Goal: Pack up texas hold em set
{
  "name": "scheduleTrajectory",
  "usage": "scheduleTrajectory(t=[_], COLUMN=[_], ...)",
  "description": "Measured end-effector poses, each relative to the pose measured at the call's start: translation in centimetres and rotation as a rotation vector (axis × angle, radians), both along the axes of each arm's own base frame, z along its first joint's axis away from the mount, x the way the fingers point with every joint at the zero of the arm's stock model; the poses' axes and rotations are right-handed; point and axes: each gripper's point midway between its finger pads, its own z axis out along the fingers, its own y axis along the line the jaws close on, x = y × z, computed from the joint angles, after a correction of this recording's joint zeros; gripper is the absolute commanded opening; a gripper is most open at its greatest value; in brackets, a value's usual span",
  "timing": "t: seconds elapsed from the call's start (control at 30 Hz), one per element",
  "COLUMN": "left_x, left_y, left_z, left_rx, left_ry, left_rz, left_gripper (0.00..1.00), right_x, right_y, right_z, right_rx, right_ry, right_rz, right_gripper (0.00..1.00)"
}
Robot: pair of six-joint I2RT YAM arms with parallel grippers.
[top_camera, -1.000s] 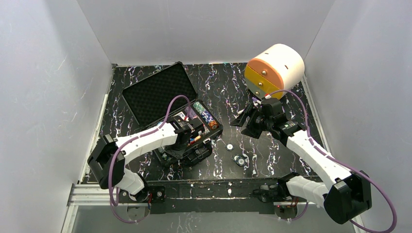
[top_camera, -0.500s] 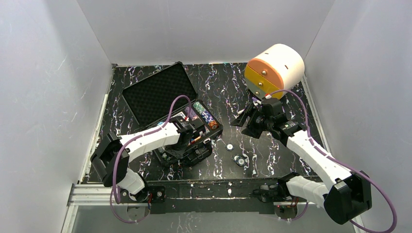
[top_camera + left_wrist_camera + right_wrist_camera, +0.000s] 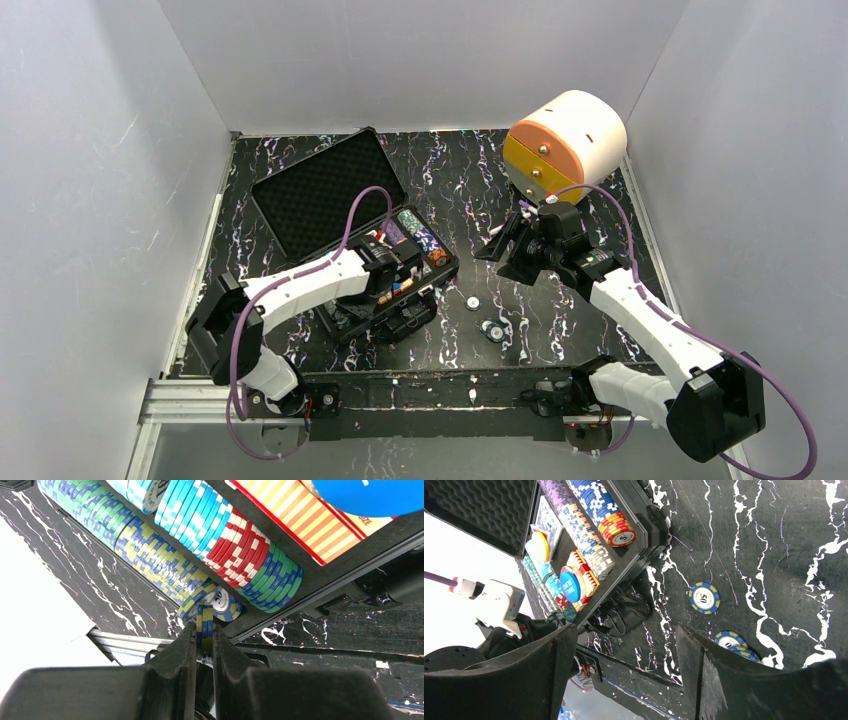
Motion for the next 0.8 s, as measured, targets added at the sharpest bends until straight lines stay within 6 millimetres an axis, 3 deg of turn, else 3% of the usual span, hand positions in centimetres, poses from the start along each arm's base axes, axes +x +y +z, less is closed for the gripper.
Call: scheduleTrajectory(t=[0.23,0.47,0.7,0.8], left_x=[0.0,-0.3,0.0,1.0], left_y=[-0.1,-0.5,-0.8,-0.7], left_z=[0.5,1.9,2.5,3.4], left_rx=[-0.025,-0.114,-0.150,-0.151], left_ry=[-0.013,-0.043,-0.078,-0.147], left_rz=[-0.007,-0.009,-0.003,0.007], left_gripper=[0.00,0.00,0.00,0.00], right_x=[-0.5,-1.7,-4.3,-6.0], right_y=[0.5,2.6,6.1,8.2], right_z=[0.4,1.1,2.0,2.0], right_rx=[0.009,0.086,0.111,0.114], right_ry=[-0.040,-0.091,-0.166,-0.198], right_rz=[0.085,0.229,0.403,0.489], right_gripper=[0.79,0.79,0.78,0.76])
